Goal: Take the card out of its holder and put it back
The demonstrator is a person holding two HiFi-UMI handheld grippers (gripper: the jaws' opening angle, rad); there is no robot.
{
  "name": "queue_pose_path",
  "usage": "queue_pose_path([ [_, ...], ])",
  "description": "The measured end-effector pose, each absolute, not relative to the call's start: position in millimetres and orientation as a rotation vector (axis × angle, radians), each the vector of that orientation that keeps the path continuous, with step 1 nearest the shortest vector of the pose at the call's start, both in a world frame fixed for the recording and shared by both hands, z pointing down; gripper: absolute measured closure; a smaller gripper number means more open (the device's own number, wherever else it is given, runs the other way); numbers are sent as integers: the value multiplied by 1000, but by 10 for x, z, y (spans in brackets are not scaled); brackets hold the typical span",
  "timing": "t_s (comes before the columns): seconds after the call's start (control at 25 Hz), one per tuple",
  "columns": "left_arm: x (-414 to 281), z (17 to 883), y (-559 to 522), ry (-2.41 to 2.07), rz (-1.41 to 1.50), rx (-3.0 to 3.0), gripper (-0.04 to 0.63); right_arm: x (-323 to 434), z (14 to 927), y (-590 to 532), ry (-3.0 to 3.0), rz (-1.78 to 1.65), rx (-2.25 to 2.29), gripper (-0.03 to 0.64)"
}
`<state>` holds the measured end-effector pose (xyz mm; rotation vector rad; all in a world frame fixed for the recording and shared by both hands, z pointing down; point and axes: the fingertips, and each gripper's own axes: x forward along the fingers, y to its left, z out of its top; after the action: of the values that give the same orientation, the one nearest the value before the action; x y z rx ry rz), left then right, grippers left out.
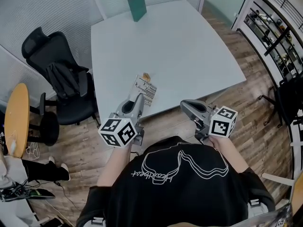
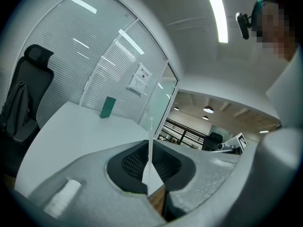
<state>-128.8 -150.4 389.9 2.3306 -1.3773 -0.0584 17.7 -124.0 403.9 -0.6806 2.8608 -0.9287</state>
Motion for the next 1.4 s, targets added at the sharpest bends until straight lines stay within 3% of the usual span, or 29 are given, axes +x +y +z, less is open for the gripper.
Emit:
queue_pose_path([
  [1.4,-1853,5059,-2928,-1543,192,2237,569,222,4500,-2072,2829,-1048,-832,607],
])
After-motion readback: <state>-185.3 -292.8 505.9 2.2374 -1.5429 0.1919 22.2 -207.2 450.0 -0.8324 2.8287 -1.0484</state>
